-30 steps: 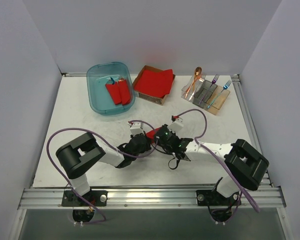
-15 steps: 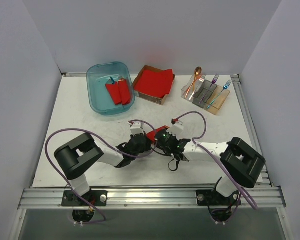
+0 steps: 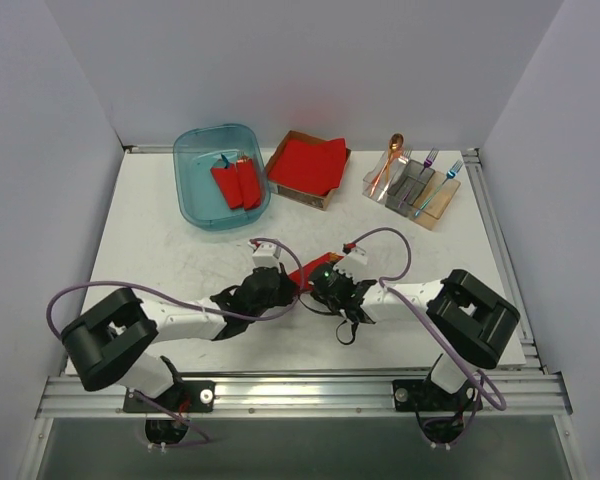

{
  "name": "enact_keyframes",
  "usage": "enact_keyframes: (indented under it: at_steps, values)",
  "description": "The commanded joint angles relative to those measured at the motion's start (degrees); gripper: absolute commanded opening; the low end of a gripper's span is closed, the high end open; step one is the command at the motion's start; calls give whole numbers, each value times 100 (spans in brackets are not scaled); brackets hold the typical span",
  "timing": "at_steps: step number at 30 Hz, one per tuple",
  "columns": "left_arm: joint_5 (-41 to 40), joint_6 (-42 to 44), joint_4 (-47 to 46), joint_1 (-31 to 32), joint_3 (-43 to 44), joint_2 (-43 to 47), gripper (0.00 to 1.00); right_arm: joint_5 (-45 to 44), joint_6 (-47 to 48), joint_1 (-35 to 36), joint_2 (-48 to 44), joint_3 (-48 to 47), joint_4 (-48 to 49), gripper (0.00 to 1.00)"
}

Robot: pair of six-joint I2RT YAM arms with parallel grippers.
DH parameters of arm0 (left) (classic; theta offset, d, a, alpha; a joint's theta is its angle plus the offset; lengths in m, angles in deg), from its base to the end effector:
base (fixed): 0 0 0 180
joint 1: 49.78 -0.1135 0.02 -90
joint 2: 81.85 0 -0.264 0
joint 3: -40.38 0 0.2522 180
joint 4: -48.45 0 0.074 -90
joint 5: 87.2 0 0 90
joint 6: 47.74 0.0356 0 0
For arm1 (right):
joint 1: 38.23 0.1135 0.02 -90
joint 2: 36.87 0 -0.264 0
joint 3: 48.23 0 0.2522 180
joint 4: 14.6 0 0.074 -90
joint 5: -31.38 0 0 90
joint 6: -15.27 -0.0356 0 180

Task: Place the utensils on the paper napkin and roll it up
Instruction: Adjust the napkin at the center of the board.

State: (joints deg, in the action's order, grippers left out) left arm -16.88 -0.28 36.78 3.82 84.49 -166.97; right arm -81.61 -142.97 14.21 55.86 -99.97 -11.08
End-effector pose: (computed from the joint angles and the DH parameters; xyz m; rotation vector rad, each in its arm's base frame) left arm 0.1767 -0.2195 0.1584 -0.0098 2.1210 -0.6739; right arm 0.1986 0.2354 0.1468 0.5340 2.2022 0.7400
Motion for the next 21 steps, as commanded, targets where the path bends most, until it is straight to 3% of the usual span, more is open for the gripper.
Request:
enact_keyframes:
  at_steps: [1,5,9,21]
  values:
    - [166,106,388,27,-125,723,2,-128,-127,-50,-35,97,-75,0]
    - [157,115,776,-104,-99,1138,2,-75,-84,-41,-88,168,21,0]
    - [666,194,716,-596,23,1086,2,22,4,-33,-106,273,127,0]
    - [1467,458,100,-922,621,-92,2,224,373,-41,-404,651,496,0]
